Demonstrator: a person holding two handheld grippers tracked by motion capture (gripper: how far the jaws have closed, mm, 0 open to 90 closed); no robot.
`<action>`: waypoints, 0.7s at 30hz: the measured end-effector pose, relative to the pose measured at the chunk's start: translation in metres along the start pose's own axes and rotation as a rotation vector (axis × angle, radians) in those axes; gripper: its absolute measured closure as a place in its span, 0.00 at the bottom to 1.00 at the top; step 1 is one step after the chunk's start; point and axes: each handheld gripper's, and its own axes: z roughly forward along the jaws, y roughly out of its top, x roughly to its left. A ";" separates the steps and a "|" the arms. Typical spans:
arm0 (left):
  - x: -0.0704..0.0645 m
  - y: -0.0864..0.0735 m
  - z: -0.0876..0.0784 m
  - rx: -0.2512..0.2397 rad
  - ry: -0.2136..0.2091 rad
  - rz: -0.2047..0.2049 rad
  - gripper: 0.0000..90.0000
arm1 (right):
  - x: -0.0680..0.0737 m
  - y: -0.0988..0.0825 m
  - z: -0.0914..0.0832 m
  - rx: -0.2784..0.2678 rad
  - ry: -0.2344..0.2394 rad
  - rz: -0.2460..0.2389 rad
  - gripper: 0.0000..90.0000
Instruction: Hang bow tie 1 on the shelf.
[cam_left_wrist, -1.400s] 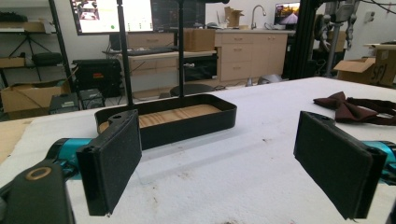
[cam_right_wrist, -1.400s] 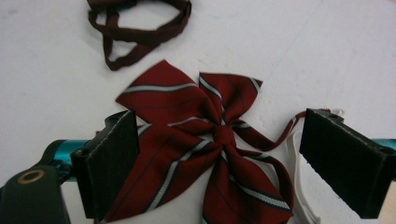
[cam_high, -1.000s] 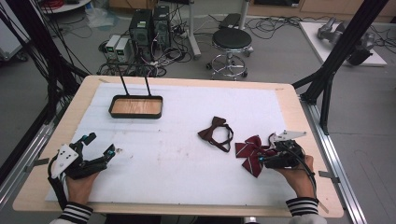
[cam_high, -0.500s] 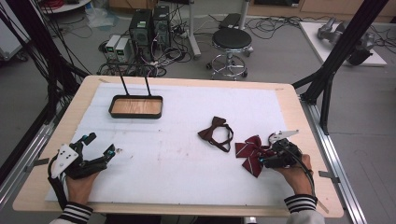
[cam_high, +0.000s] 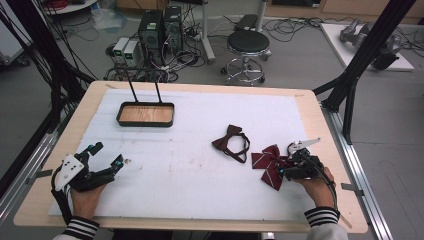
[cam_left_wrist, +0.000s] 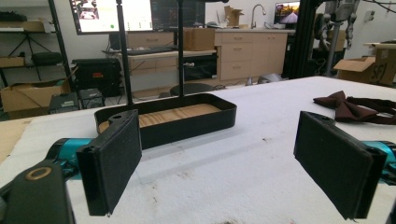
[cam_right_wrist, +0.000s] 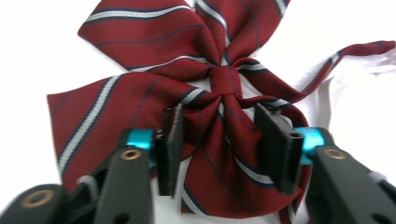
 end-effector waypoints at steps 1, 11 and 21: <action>0.000 0.000 0.000 0.001 0.000 0.000 0.17 | 0.000 0.000 0.000 -0.001 0.014 -0.005 0.69; 0.000 0.000 0.000 0.001 -0.002 0.000 0.17 | 0.006 0.000 -0.001 0.002 0.027 -0.007 0.92; 0.000 0.000 0.000 0.002 -0.001 -0.001 0.17 | 0.011 0.001 -0.006 -0.075 0.016 -0.032 0.92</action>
